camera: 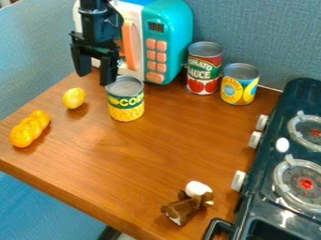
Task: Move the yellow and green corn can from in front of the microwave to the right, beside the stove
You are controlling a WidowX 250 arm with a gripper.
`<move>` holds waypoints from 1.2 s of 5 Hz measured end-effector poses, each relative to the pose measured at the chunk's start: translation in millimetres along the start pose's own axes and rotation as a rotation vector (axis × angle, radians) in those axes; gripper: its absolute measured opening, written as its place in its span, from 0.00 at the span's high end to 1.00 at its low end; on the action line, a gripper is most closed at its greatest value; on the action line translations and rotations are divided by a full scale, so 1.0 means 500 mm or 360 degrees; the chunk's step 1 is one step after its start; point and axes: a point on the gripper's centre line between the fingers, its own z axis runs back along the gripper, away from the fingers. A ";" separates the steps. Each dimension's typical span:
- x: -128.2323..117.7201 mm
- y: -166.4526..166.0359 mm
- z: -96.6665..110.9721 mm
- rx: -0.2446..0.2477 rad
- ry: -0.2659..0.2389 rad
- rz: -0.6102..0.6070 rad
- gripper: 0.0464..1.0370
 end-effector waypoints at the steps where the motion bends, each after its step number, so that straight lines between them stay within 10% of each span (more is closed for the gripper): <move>1: 0.009 0.006 -0.009 0.0007 0.0029 0.0029 0.03; 6: 0.070 -0.030 -0.044 0.0036 -0.0002 0.0167 0.03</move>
